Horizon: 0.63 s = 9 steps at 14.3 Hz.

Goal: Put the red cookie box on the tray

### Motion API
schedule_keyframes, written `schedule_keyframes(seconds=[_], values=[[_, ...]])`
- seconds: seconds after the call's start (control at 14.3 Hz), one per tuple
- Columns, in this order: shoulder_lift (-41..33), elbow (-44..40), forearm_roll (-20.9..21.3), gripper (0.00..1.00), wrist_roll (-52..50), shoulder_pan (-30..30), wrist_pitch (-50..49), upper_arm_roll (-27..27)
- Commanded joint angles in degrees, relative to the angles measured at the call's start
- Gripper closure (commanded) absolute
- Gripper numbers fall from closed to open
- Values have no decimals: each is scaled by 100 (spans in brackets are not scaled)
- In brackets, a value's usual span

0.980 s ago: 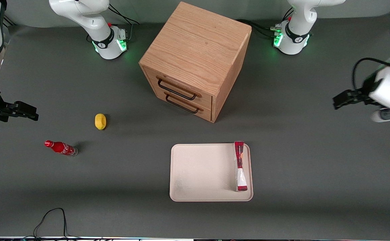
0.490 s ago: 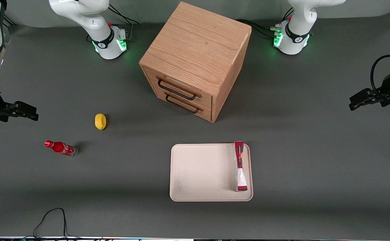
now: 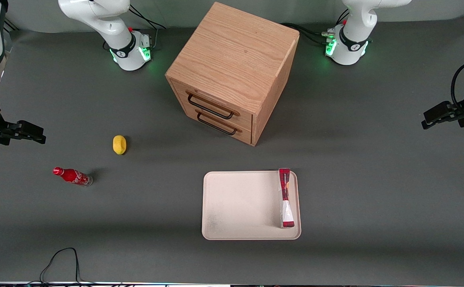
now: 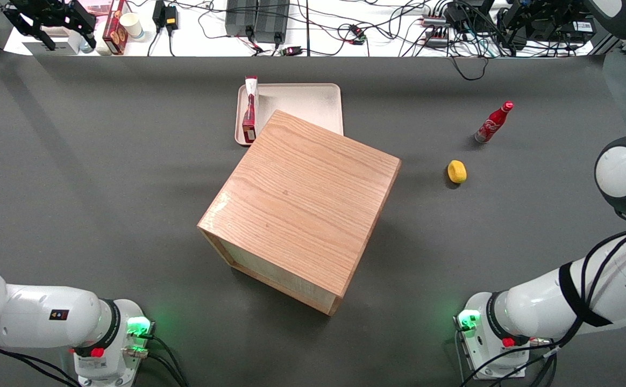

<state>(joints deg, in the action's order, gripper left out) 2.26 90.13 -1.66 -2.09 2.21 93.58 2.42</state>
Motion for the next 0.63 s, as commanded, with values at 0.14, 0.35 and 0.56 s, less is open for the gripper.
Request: schedule_keyframes(seconds=[0.14, 0.35, 0.56], values=[[-147, 136, 95, 0, -134, 34, 91, -163], [-147, 101, 104, 0, -116, 34, 29, -137], [-121, 84, 87, 0, -134, 34, 90, -137]])
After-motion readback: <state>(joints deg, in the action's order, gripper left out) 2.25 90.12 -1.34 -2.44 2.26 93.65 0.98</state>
